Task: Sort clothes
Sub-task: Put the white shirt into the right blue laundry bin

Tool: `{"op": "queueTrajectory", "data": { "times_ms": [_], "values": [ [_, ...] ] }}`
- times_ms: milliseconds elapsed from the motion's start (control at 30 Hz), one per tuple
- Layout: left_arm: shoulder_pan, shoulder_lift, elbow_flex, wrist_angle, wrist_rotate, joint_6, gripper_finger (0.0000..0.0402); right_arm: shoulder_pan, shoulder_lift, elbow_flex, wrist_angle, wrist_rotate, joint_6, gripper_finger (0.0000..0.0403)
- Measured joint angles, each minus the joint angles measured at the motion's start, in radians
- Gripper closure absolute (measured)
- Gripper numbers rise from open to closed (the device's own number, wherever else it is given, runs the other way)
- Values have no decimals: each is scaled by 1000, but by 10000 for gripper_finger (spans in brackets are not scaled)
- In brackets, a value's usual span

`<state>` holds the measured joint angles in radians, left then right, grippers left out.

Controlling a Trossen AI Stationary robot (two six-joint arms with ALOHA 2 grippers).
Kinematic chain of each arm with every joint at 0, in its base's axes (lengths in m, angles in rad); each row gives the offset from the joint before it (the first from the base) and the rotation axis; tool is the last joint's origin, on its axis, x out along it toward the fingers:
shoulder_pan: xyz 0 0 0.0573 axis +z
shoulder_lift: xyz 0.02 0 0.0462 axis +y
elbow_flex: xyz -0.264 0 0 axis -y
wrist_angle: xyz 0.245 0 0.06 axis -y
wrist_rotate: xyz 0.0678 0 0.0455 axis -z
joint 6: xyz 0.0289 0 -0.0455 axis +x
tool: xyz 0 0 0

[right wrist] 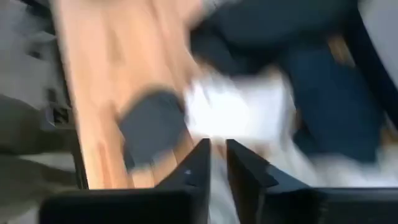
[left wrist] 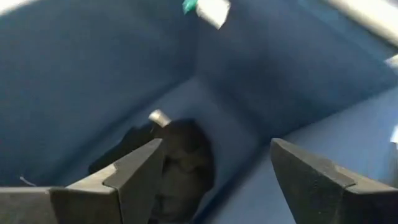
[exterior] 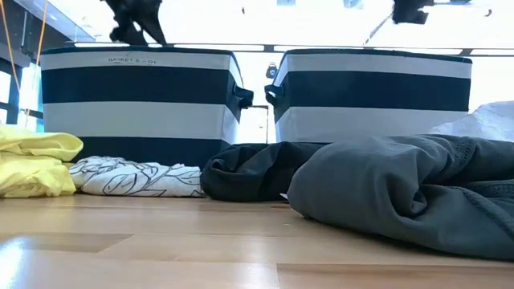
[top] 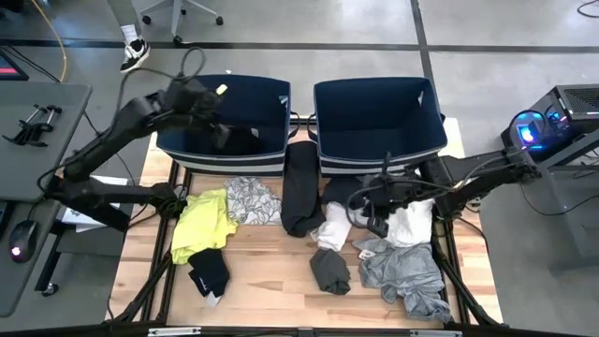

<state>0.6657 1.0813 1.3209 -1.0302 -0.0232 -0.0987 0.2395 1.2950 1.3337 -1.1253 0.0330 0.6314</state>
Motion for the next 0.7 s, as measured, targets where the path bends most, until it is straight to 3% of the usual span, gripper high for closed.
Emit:
{"op": "queueTrajectory", "data": {
  "times_ms": [200,433,533,700],
  "values": [
    [-72,-93,0,36,-1,-49,120,0,63,31,-322,-97,255,228],
    [-122,-113,0,42,-3,-65,120,-71,66,-188,-396,-126,447,74],
    [-139,-113,0,43,-2,-65,120,-113,77,-306,-329,-143,488,49],
    [-163,-113,0,48,-3,-65,120,-157,129,-500,-149,-154,524,62]
  ]
}}
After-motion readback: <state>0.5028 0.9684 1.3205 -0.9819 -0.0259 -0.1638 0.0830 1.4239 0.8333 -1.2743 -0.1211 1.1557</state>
